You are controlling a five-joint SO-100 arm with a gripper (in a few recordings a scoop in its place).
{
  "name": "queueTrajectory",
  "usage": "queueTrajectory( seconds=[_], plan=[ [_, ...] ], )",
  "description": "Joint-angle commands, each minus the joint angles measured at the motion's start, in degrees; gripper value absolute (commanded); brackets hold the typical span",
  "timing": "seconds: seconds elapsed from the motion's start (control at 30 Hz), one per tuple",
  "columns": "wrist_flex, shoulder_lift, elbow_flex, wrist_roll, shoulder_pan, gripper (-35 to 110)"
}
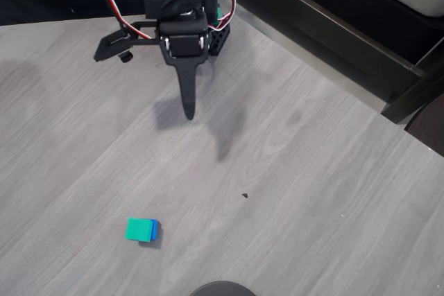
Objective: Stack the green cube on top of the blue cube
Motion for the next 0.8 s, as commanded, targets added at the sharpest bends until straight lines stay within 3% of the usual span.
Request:
queueTrajectory(
  seconds=[0.0, 0.2, 0.3, 0.43, 0.77],
  plan=[
    [-3.43, 5.54, 6.86, -0.97, -0.88, 33],
    [-6.42, 23.64, 23.55, -2.99, -1.67, 27],
    [-6.68, 23.55, 26.28, -3.34, -1.67, 23],
    [-6.86, 23.55, 30.23, -3.34, -2.2, 0],
    [-7.73, 23.55, 35.68, -2.99, -2.02, 0]
  ],
)
